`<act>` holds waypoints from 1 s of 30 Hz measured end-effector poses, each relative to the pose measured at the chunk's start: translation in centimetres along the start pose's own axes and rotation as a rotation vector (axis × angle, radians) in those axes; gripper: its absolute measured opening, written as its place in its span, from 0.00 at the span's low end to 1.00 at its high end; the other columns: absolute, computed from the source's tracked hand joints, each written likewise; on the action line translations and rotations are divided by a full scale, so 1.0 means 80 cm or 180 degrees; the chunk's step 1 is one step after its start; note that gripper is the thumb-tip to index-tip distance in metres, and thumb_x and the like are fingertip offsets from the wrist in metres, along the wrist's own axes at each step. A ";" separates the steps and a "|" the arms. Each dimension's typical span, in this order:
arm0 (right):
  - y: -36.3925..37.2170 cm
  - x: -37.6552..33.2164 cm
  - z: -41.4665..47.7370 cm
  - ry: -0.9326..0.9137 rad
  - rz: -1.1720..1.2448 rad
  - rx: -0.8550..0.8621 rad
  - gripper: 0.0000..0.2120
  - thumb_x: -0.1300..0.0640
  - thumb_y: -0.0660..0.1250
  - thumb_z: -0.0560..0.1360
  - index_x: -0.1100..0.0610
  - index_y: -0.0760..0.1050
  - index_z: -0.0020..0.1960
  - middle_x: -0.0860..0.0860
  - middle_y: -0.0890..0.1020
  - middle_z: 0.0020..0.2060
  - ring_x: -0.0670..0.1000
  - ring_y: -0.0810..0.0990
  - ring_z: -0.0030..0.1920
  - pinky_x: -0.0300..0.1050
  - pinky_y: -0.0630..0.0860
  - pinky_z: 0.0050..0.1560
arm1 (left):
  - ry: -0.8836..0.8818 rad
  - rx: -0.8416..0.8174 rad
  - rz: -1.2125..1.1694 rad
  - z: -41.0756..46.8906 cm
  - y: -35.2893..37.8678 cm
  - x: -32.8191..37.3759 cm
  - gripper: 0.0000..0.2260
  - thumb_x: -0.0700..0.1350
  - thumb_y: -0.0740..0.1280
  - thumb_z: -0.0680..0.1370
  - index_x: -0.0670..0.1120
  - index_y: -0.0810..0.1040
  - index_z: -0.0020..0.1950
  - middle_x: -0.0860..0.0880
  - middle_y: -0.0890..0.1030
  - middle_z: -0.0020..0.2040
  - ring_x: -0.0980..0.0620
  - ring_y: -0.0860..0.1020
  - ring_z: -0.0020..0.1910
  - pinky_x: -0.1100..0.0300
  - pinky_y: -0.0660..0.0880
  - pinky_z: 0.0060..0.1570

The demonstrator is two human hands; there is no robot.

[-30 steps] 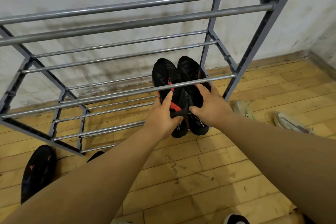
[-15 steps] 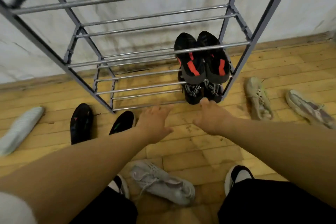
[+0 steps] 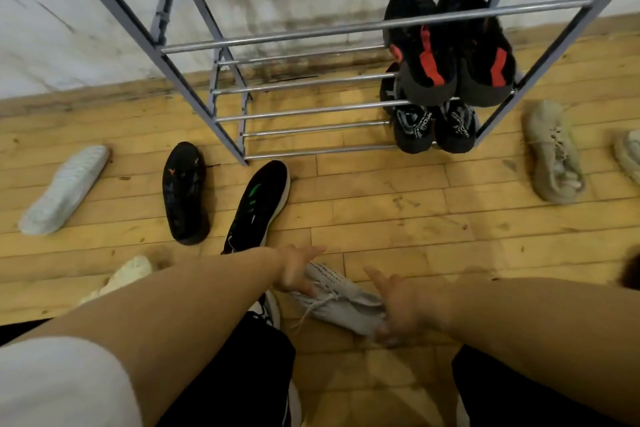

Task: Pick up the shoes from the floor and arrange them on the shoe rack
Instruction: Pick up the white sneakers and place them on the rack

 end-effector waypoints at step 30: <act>-0.216 -0.081 -0.107 -0.1296 0.1638 0.1114 0.47 0.48 0.84 0.66 0.42 0.58 0.75 0.53 0.77 0.66 0.54 0.79 0.62 0.55 0.80 0.63 | 0.0711 0.1442 -0.2149 -0.258 -0.196 -0.020 0.28 0.31 0.70 0.79 0.55 0.75 0.74 0.48 0.78 0.64 0.47 0.82 0.56 0.58 0.82 0.50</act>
Point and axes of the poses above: each hand's wrist, its own z-axis towards the middle knuckle, its own y-axis out of the palm, x = y × z, the point moved 6 cm from there along z, towards the middle knuckle
